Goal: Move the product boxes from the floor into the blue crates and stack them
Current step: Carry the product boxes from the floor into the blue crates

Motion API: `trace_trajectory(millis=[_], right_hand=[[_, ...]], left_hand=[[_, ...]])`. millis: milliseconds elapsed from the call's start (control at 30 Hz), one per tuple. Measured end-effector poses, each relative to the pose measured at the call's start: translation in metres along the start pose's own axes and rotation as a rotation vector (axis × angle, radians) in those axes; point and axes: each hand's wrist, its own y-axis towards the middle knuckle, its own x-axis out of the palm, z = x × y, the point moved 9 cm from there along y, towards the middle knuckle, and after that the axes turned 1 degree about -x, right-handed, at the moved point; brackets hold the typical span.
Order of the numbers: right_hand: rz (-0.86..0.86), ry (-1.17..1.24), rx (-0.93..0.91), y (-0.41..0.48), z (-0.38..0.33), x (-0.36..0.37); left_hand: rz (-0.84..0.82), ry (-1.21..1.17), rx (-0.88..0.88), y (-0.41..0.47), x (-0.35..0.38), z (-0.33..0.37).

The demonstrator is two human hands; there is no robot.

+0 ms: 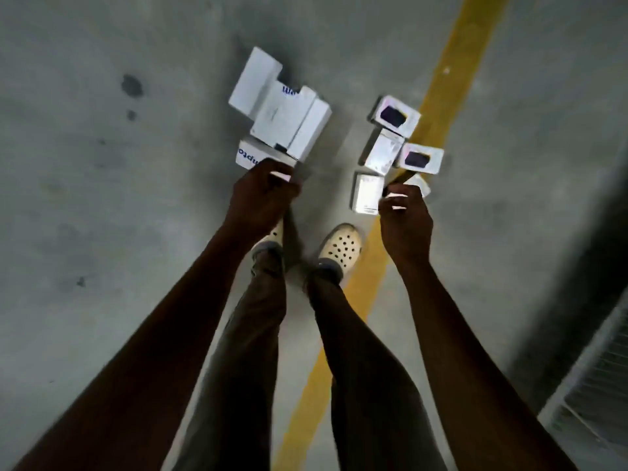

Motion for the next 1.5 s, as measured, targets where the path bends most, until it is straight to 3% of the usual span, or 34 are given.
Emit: trace_trajectory(millis=[100,233,367,500,667,767,933,1067,1333,1500], right_hand=[[-0.025,-0.222,0.046,0.088,0.079,0.092],[0.063,-0.475,0.146,0.160,0.141,0.141],[-0.004,-0.415,0.156,0.196,0.183,0.179],[-0.083,-0.311,0.175,0.196,0.196,0.195],[-0.077,-0.031,0.228,0.173,0.170,0.182],[-0.085,0.211,0.264,0.146,0.132,0.157],[-0.001,0.537,0.365,0.066,0.053,0.064],[0.048,0.828,0.467,-0.007,-0.028,-0.030],[0.260,1.123,0.315,-0.181,-0.180,-0.256],[0.499,1.282,0.125,-0.298,-0.199,-0.381]], left_hand=[[0.025,0.406,0.084,0.134,0.069,-0.049],[0.092,0.788,0.063,0.242,0.133,-0.098],[0.127,0.940,0.106,0.285,0.172,-0.123],[0.259,1.048,0.108,0.297,0.165,-0.124],[0.198,1.251,0.257,0.290,0.164,-0.097],[0.195,1.027,0.259,0.253,0.142,-0.069],[0.345,0.425,0.106,0.128,0.053,0.010],[0.264,-0.098,-0.012,0.037,-0.001,0.070],[0.006,-0.365,0.172,-0.192,-0.042,0.266],[-0.200,-0.450,0.284,-0.326,-0.008,0.361]])
